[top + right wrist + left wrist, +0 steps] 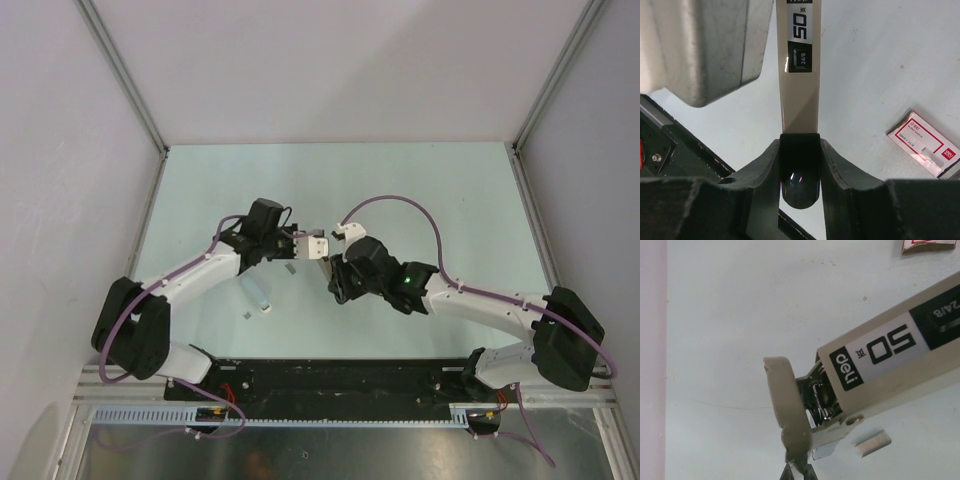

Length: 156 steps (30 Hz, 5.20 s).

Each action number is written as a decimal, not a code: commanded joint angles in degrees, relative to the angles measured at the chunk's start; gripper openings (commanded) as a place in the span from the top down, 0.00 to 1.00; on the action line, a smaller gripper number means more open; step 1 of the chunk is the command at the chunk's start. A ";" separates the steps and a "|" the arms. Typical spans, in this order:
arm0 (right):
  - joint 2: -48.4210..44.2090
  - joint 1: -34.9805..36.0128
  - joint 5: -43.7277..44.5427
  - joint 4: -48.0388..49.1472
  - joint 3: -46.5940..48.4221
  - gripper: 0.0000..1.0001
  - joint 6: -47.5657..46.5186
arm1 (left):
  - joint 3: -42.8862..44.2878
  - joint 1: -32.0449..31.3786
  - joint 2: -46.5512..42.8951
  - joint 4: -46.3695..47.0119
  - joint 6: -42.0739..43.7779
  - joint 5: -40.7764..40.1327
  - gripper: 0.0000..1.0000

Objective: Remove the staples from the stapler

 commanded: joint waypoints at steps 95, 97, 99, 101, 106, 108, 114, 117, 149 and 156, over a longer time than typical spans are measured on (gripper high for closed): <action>8.19 -7.78 -5.38 17.96 12.70 1.00 -0.47 | 7.41 7.59 -5.07 -0.14 -42.15 29.49 0.90; 9.44 -8.05 -5.42 17.37 14.31 1.00 -1.03 | 6.67 8.07 -5.90 -0.38 -42.76 29.69 0.77; 11.49 -8.46 -5.42 15.69 17.27 1.00 -1.81 | 6.52 9.45 -7.20 -0.47 -44.23 29.83 0.60; 14.66 -8.92 -5.43 13.62 20.80 1.00 -2.86 | 7.04 12.16 -9.11 -0.42 -46.53 30.37 0.39; 22.94 -9.74 -4.58 3.34 29.91 1.00 -5.00 | 8.91 23.86 -12.87 -0.50 -50.69 34.20 0.19; 26.69 -9.81 -3.50 -1.48 34.09 1.00 -5.85 | 9.59 30.05 -13.23 -0.58 -52.54 36.06 0.15; 38.67 -8.67 1.38 -16.08 50.51 1.00 -9.87 | 9.79 42.65 -12.21 -0.72 -56.40 42.24 0.07; 45.39 -8.59 3.06 -23.29 60.41 1.00 -11.66 | 8.97 43.89 -12.93 -1.76 -55.88 42.81 0.06; 49.65 -11.69 -3.82 -27.81 70.45 0.40 -11.65 | 5.00 28.05 -16.01 -12.63 -38.08 28.71 0.08; 31.38 -18.15 -1.89 -15.37 40.56 0.48 -7.65 | 2.70 19.55 -15.94 -13.26 -30.43 21.08 0.07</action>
